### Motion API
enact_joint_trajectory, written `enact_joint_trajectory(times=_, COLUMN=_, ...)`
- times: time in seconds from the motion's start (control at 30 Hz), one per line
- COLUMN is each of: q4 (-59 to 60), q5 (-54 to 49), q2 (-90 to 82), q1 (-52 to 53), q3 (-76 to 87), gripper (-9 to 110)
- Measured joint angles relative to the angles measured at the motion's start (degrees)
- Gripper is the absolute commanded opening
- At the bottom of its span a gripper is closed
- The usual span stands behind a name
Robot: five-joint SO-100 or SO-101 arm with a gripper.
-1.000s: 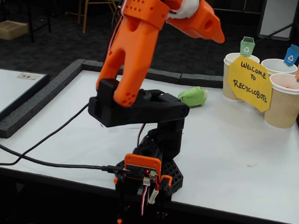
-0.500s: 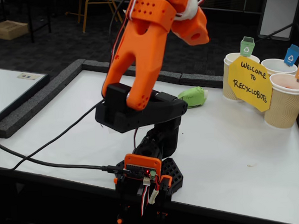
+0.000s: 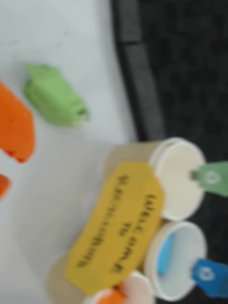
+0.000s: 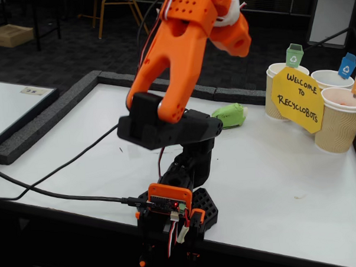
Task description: Sort rubbish by color.
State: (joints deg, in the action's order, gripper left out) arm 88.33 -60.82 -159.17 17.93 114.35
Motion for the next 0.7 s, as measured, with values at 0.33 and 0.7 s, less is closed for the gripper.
enact_joint_trajectory(times=0.33, q4=-6.7, q5=-29.5, q2=8.9, q1=2.7, q3=1.3, gripper=0)
enact_joint_trajectory(times=0.7, q4=-6.7, q5=-48.8, q2=13.5, q1=2.7, q3=1.3, gripper=0)
